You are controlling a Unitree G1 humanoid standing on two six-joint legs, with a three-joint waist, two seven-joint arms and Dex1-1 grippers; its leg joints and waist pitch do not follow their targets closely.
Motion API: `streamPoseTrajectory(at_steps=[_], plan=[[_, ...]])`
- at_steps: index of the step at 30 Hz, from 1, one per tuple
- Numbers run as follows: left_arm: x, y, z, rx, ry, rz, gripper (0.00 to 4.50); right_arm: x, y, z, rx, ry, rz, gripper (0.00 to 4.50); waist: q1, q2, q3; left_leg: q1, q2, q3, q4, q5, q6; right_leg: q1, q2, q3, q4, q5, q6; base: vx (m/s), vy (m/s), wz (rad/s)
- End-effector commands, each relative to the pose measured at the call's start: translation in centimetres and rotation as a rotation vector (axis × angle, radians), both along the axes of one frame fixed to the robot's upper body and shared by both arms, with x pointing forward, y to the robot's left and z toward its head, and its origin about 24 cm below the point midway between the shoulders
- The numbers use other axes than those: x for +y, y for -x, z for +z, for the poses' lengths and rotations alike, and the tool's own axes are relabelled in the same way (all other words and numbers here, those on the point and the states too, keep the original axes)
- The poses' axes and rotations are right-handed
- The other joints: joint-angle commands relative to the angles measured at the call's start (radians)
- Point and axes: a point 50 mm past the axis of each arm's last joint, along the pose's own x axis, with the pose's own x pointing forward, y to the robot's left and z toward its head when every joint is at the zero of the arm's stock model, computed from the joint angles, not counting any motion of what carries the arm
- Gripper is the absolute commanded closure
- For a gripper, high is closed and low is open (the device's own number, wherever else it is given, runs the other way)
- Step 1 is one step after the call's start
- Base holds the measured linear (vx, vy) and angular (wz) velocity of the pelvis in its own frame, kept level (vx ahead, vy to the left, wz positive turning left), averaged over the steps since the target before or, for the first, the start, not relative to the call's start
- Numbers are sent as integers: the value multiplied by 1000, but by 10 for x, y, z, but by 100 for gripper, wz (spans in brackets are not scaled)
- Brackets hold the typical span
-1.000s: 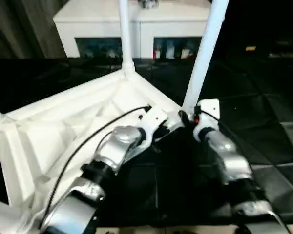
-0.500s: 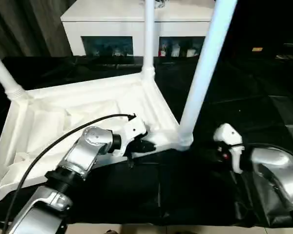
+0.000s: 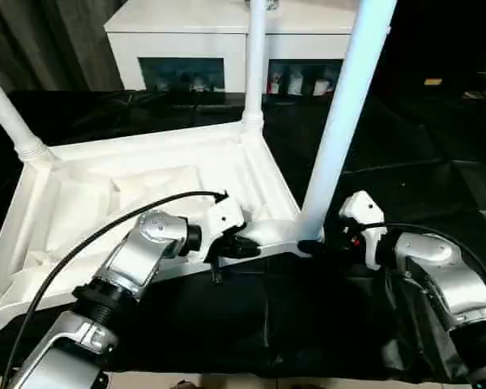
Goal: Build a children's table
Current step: Rotate leg to tighten
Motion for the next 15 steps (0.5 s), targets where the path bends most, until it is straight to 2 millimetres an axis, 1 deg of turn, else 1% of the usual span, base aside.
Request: streamPoseTrajectory(at_steps=[1,4,5,10,15], plan=[[-9,5,5,-5,14,-73,450,1,-4,4,-19,-27,6,128,0,-9,-66,24,49,-19,-73,-178,78,52,-44,25,-45,-131,-284,0,0,0],[-9,5,5,-6,13,-73,450,1,-4,0,-6,-48,-10,128,0,-10,-67,25,49,-19,-74,-182,68,52,-44,26,-45,-138,-279,0,0,0],[-9,5,5,-6,12,-73,450,1,-5,0,-6,-65,-20,145,-1,-9,-67,23,49,-20,-74,-178,67,52,-43,25,-44,-129,-279,0,0,0],[-8,5,5,-4,10,-76,450,2,-8,1,-15,-116,-36,164,-2,-8,-68,22,48,-20,-72,-167,76,53,-43,25,-41,-107,-287,0,0,0],[-8,6,5,-2,9,-78,450,3,-7,0,-16,-132,-39,176,-2,-9,-68,23,47,-20,-72,-179,70,52,-44,25,-43,-135,-281,0,0,0]])
